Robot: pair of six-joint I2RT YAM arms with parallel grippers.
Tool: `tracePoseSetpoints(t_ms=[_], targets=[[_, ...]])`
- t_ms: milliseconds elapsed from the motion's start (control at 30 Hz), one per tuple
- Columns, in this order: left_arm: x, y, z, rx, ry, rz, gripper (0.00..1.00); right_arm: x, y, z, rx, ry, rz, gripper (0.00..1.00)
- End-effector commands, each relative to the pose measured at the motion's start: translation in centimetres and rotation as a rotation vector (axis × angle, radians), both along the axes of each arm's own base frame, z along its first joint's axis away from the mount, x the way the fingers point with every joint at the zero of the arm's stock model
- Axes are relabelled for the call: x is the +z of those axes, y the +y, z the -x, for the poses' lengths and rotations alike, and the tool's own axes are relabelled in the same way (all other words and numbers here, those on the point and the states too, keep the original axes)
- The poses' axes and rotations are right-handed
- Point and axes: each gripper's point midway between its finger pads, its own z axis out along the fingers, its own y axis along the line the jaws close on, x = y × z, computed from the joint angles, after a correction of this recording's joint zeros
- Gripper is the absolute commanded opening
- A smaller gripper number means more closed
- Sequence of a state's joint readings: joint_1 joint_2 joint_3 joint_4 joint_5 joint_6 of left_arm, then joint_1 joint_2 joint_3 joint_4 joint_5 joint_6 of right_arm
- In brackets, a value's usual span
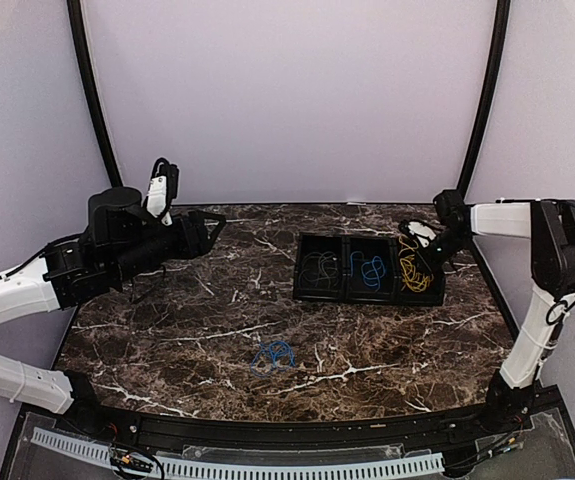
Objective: Untangle the cables
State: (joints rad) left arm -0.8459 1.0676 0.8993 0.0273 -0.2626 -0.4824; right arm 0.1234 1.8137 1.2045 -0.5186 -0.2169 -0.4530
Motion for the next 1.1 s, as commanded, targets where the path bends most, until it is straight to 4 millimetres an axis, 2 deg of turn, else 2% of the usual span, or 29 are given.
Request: tracePoseSetpoints(t_ms=[0,267,467,533,633,733,833,1067], targets=[[-0.2,-0.1,-0.1,-0.006,-0.006,-0.002,0.62,-0.5,0.0,0.4,0.012,0.048,0.038,0.0],[-0.2,0.2,0.0,-0.004,-0.007,0.001,0.62,-2.0,0.9,2.1,0.043,0.135,0.089,0.0],[-0.1,0.8,0.2,0.012,-0.015,0.005,0.62,-0.9,0.9,3.6,0.038,0.122,0.107,0.02],[-0.3,0.8,0.1,0.013,-0.017,0.007,0.62,-1.4,0.7,3.6,0.025,0.142,0.12,0.06],[-0.6,0.1,0.0,-0.005,-0.006,0.009,0.62,-1.7,0.3,3.1,0.001,0.155,0.141,0.17],[-0.4,-0.4,0.1,-0.024,-0.001,0.013,0.62,-0.3,0.4,2.6,-0.007,0.13,0.136,0.23],[-0.3,0.0,0.2,-0.015,-0.005,0.012,0.62,1.5,0.3,2.5,-0.008,0.099,0.139,0.28],[-2.0,0.6,0.3,0.004,0.016,-0.006,0.63,4.8,-0.5,3.5,-0.017,0.062,0.166,0.33]])
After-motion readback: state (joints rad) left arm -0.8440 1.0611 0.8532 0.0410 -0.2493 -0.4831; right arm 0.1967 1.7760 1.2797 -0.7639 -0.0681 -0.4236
